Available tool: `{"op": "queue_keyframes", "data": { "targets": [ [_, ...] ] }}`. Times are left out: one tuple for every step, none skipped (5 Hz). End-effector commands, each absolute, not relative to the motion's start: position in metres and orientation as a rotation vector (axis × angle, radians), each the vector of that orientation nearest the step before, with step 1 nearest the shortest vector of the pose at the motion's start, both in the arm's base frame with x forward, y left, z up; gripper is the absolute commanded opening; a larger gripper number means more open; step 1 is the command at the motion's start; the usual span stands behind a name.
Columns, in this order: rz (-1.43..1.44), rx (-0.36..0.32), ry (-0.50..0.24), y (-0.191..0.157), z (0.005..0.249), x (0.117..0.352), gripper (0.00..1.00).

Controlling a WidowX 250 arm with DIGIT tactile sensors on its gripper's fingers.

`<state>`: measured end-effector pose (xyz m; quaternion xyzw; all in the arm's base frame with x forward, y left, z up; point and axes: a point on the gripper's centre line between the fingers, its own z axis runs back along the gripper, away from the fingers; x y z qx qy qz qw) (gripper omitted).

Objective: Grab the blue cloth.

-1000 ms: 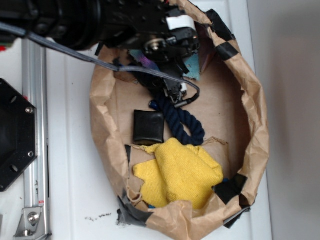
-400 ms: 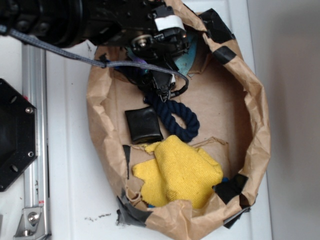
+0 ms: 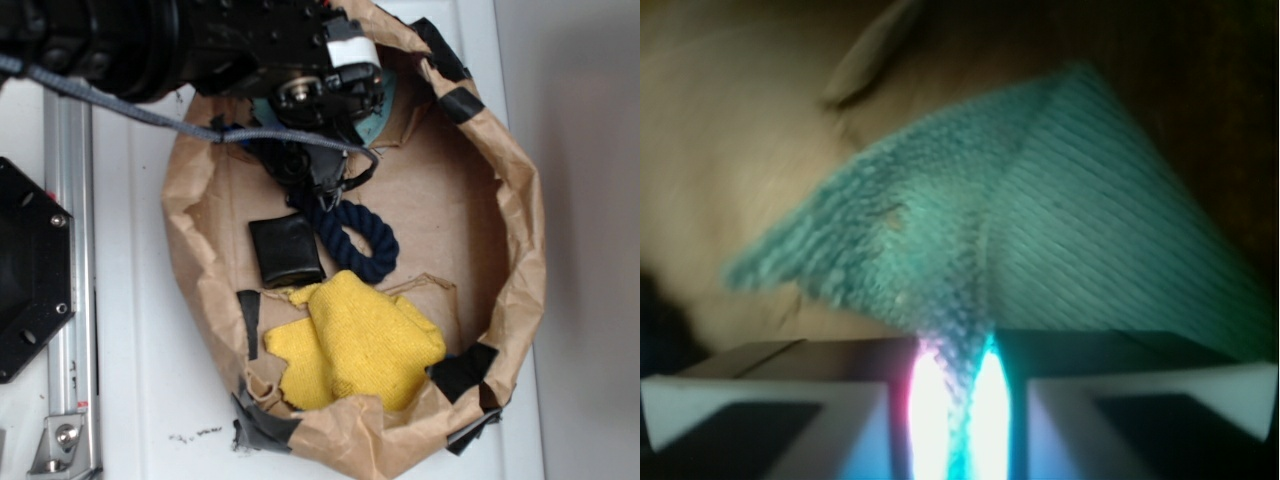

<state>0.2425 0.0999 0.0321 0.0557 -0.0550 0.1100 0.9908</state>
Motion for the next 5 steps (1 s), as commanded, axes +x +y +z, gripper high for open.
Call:
{"op": "queue_keyframes", "data": {
  "targets": [
    [0.053,0.155,-0.203,0.064,0.099,0.269,0.0],
    [-0.089,0.086,-0.16,0.049,0.123,0.287,0.0],
    [-0.165,0.021,-0.112,0.04,0.137,0.297,0.0],
    [-0.195,0.037,-0.094,0.039,0.146,0.288,0.0],
    [-0.142,0.011,-0.06,0.043,0.148,0.282,0.0]
  ]
}}
